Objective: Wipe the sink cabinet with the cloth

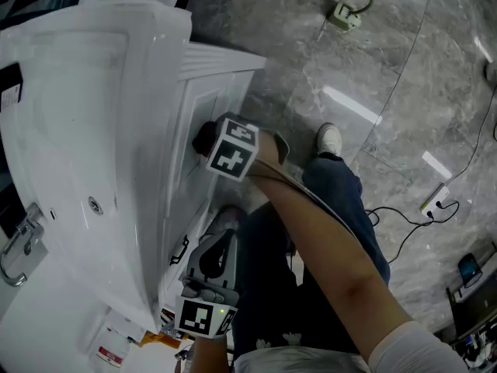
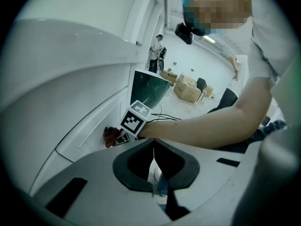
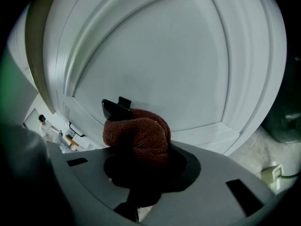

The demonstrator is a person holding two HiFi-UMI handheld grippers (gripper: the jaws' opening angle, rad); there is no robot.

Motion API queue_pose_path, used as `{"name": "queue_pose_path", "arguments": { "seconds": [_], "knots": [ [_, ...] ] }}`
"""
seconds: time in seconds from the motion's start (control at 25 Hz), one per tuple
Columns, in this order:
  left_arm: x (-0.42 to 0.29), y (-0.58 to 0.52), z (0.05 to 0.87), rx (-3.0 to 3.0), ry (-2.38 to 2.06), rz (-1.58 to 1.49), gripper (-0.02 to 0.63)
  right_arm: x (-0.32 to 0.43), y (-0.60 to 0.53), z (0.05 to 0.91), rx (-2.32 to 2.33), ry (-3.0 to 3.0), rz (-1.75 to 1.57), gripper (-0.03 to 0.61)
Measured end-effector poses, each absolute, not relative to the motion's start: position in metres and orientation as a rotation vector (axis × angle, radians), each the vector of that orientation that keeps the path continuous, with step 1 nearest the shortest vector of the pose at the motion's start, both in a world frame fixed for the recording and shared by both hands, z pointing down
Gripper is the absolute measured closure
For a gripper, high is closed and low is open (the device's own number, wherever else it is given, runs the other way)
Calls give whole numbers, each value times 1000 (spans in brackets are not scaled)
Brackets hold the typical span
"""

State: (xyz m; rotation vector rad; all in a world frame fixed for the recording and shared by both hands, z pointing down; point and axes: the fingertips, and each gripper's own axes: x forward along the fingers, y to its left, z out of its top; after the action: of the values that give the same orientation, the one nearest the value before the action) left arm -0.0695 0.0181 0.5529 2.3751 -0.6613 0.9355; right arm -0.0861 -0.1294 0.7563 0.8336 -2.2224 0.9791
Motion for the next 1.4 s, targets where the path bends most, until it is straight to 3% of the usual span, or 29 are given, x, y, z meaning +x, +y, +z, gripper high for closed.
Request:
{"name": "queue_pose_path", "arguments": {
  "seconds": [0.4, 0.76, 1.08, 1.4],
  "knots": [
    [-53, 5, 550, 2382, -653, 926, 603, -7, -169, 753, 1010, -2170, 992, 494],
    [-43, 6, 541, 2391, -606, 886, 603, -14, -170, 722, 1049, -2199, 1035, 495],
    [-69, 23, 537, 2388, -542, 885, 603, -23, -167, 686, 1145, -2110, 651, 495],
    [-108, 41, 544, 2389, -516, 897, 603, -52, -153, 675, 1172, -2062, 563, 495]
  ]
}}
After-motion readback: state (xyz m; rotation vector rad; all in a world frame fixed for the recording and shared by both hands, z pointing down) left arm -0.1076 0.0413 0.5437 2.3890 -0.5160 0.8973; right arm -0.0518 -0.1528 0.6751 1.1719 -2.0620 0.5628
